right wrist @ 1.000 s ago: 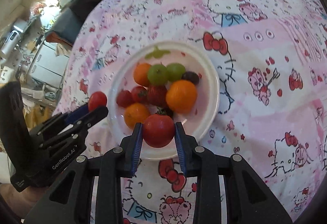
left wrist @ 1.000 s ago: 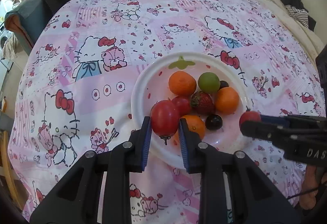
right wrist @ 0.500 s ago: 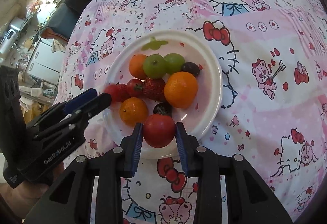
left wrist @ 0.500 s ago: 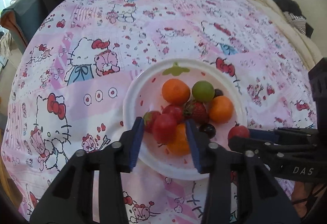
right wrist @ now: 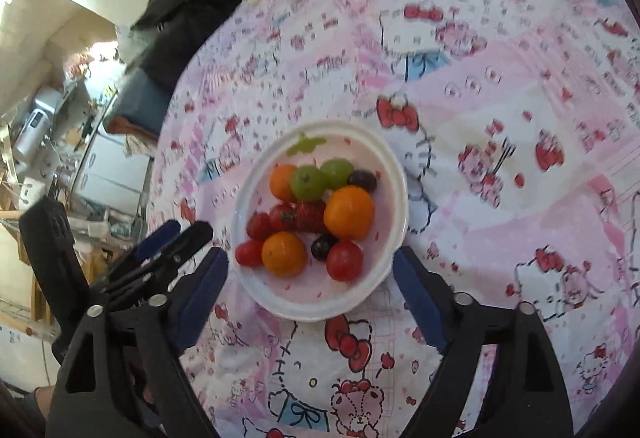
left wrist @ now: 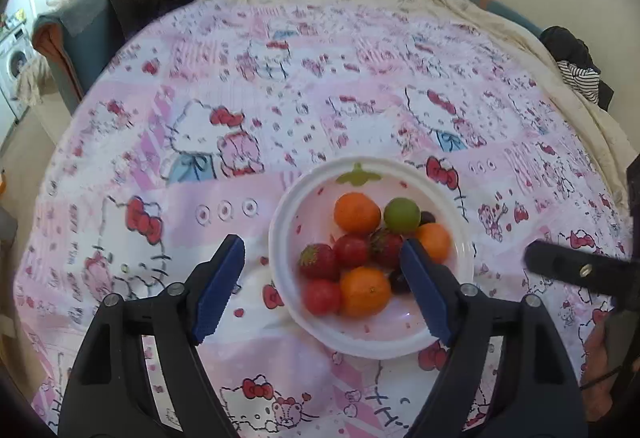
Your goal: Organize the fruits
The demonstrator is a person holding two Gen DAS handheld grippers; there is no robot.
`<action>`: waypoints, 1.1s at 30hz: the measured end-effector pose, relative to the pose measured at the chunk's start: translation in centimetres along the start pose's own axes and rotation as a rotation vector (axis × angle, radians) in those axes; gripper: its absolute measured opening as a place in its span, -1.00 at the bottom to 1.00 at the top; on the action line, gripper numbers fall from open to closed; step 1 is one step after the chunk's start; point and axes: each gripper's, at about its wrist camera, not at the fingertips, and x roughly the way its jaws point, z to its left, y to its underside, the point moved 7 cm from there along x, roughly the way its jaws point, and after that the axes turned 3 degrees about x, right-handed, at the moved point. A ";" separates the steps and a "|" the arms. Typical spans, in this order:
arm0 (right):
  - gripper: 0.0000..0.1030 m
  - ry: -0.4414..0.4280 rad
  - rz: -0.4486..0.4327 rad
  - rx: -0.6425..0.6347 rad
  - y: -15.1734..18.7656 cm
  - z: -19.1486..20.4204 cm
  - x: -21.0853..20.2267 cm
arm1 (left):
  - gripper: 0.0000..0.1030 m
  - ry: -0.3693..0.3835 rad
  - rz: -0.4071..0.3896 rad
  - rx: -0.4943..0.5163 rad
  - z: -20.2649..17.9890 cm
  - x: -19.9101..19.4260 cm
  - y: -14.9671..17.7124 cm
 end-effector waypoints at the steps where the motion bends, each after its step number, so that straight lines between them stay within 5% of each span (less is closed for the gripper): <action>1: 0.81 -0.001 -0.020 -0.006 -0.2 0.2 -0.5 | 0.51 -0.017 -0.021 0.000 0.1 -0.6 -0.2; 11: 0.90 0.054 -0.215 -0.095 -0.8 1.6 -6.1 | 0.54 -0.095 -0.156 -0.016 1.0 -7.1 -1.0; 16: 0.94 0.068 -0.262 -0.144 0.4 2.2 -8.4 | 0.96 -0.099 -0.170 -0.028 2.1 -10.0 0.4; 33: 0.94 0.204 -0.393 -0.234 6.8 3.9 -11.3 | 0.99 -0.133 -0.232 -0.020 1.8 -14.8 5.8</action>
